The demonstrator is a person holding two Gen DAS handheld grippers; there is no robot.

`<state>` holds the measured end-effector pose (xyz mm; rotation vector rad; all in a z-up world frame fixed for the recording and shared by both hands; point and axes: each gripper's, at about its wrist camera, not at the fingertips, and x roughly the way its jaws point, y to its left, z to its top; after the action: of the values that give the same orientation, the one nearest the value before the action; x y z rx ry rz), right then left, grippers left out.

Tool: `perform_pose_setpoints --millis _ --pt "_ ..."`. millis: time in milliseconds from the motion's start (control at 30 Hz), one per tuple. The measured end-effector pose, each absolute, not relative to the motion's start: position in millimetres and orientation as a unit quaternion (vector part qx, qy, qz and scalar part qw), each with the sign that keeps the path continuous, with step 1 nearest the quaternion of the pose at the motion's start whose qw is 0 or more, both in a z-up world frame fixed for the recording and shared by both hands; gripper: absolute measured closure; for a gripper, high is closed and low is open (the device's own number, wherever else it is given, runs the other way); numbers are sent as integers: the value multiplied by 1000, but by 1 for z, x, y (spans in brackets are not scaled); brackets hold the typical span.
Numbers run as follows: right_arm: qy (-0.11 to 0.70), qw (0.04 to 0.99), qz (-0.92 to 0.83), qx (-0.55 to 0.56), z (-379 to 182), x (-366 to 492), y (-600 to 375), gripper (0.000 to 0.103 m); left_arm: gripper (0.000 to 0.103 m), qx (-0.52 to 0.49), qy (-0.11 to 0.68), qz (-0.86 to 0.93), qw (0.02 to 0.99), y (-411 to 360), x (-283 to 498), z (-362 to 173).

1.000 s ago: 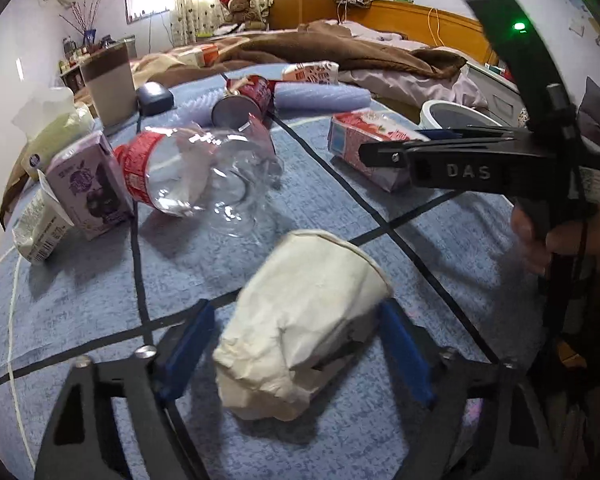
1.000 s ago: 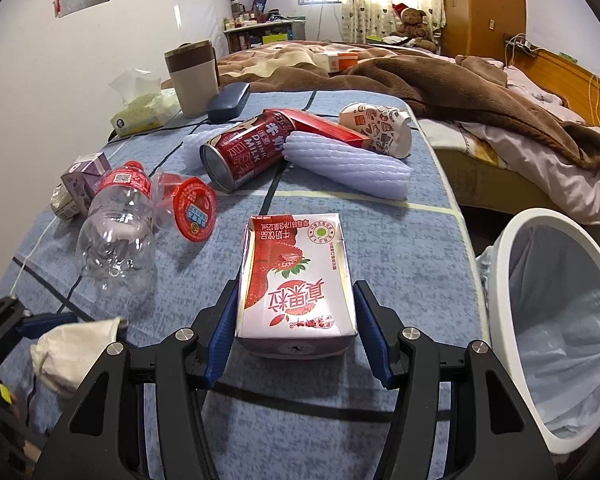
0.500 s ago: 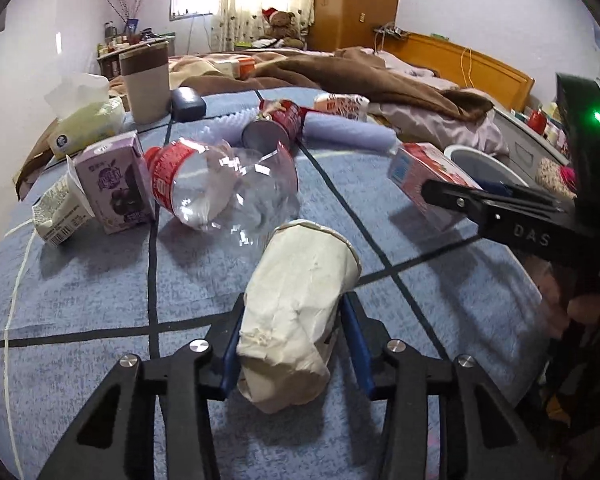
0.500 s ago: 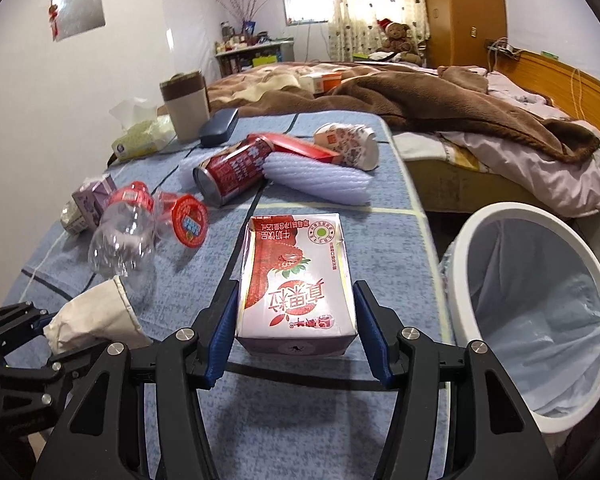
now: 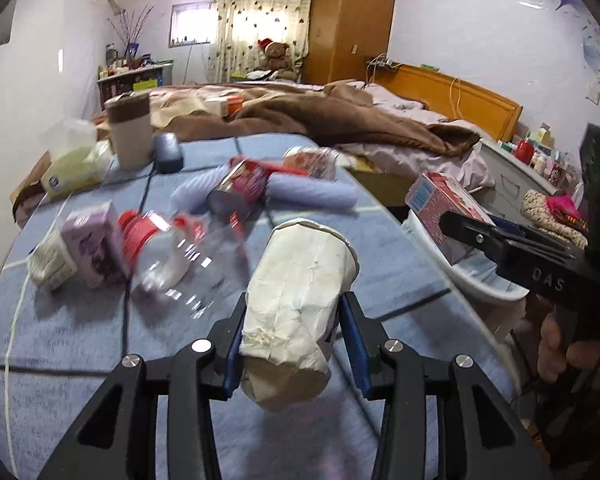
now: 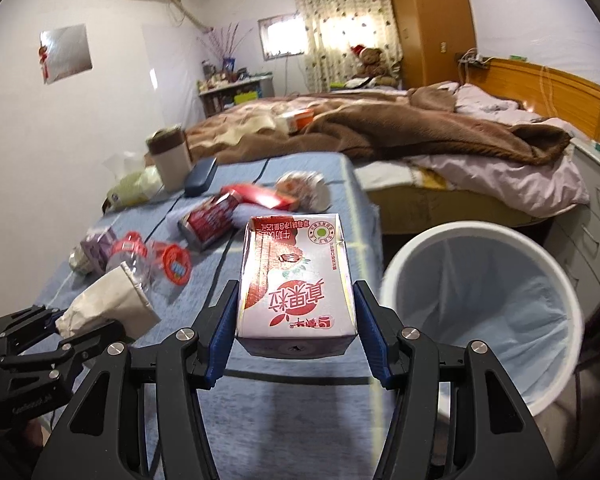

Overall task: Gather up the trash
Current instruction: 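Carry both items over the wastebasket and open both tools to drop them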

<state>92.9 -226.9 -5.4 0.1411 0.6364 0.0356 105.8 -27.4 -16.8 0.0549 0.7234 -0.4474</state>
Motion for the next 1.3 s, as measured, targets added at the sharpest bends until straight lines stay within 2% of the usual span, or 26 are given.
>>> perform_pose_setpoints --millis 533,1100,1300 --pt "284 952 -83 84 12 78 -306 46 58 50 319 -295 899 -141 131 11" --pt "345 924 -136 93 -25 78 -359 46 57 93 337 -344 871 -233 144 -6" --pt "362 915 -147 97 -32 87 -371 45 45 93 343 -343 869 -239 153 -12"
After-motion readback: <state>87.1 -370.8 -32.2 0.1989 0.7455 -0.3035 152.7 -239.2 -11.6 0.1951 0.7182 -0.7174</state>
